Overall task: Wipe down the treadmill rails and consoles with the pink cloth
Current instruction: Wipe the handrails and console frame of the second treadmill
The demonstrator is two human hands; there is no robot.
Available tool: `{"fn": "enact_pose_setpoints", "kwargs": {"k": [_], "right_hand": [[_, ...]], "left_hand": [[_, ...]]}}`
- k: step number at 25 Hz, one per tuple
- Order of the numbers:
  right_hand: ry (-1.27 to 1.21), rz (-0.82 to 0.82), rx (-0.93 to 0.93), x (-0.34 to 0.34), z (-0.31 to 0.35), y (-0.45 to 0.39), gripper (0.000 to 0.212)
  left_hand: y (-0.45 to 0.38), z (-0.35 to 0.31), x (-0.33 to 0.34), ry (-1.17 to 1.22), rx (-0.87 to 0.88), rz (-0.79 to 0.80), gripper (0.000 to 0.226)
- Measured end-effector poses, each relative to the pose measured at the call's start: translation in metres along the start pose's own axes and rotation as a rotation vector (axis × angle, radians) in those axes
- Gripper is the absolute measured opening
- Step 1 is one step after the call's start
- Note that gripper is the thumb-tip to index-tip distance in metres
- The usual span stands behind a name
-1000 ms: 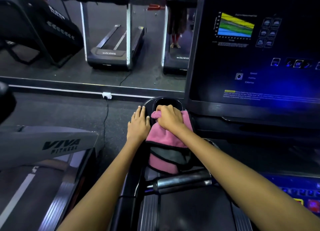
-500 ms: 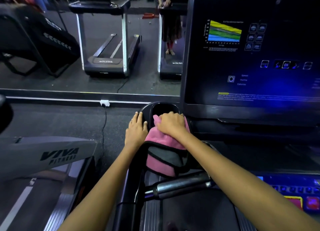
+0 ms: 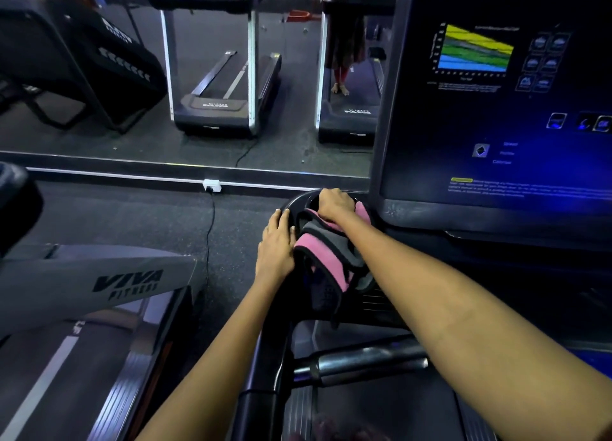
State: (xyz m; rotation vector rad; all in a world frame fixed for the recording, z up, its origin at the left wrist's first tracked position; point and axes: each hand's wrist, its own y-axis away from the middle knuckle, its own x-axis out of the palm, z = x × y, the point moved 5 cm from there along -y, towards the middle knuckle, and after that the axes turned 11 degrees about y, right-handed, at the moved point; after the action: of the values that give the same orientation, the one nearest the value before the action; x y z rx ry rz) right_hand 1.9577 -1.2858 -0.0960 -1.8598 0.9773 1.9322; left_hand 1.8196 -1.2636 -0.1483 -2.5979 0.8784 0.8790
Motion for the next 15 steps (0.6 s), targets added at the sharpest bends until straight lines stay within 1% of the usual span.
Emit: {"fn": "enact_pose_setpoints", "kwargs": {"k": [2,4,5,6,7,8,9,10,11,12,13,14,15], "right_hand": [[0.002,0.102,-0.041,-0.002,-0.001,0.001,0.034],[0.048,0.286,-0.060,-0.003,0.001,0.008,0.021],[0.086,0.385,-0.041,0.000,0.003,0.010,0.017],[0.115,0.439,0.021,0.004,0.004,0.011,0.021],[0.101,0.450,0.092,0.010,0.002,0.009,0.033],[0.135,0.424,0.121,0.019,0.003,0.001,0.044],[0.170,0.445,0.030,0.054,0.002,-0.019,0.049],[0.393,0.454,-0.065,0.074,0.008,-0.029,0.049],[0.491,0.380,-0.102,0.076,0.010,-0.038,0.048],[0.422,0.333,-0.062,0.068,0.011,-0.037,0.047],[0.372,0.260,-0.051,0.046,0.016,-0.025,0.045],[0.465,0.266,-0.041,0.028,0.019,-0.003,0.041],[0.563,0.204,-0.086,0.022,0.024,0.009,0.038]], "left_hand": [[-0.002,0.001,0.001,0.021,-0.012,-0.004,0.047],[-0.002,0.001,0.001,0.021,-0.032,-0.009,0.048],[-0.002,0.001,0.001,0.011,-0.040,-0.006,0.048],[-0.001,0.001,0.001,-0.003,-0.048,-0.004,0.047],[-0.001,0.000,0.000,-0.019,-0.057,-0.006,0.047],[-0.002,0.000,-0.001,-0.033,-0.066,-0.009,0.047],[-0.002,-0.001,-0.001,-0.047,-0.073,-0.008,0.047],[-0.001,-0.001,-0.001,-0.061,-0.076,-0.009,0.047],[-0.001,-0.002,-0.001,-0.072,-0.074,-0.014,0.047],[-0.001,-0.003,-0.002,-0.077,-0.072,-0.020,0.047],[0.000,-0.004,-0.003,-0.076,-0.074,-0.024,0.047],[0.000,-0.004,-0.003,-0.070,-0.077,-0.024,0.047],[0.001,-0.005,-0.003,-0.063,-0.077,-0.023,0.047]]}}
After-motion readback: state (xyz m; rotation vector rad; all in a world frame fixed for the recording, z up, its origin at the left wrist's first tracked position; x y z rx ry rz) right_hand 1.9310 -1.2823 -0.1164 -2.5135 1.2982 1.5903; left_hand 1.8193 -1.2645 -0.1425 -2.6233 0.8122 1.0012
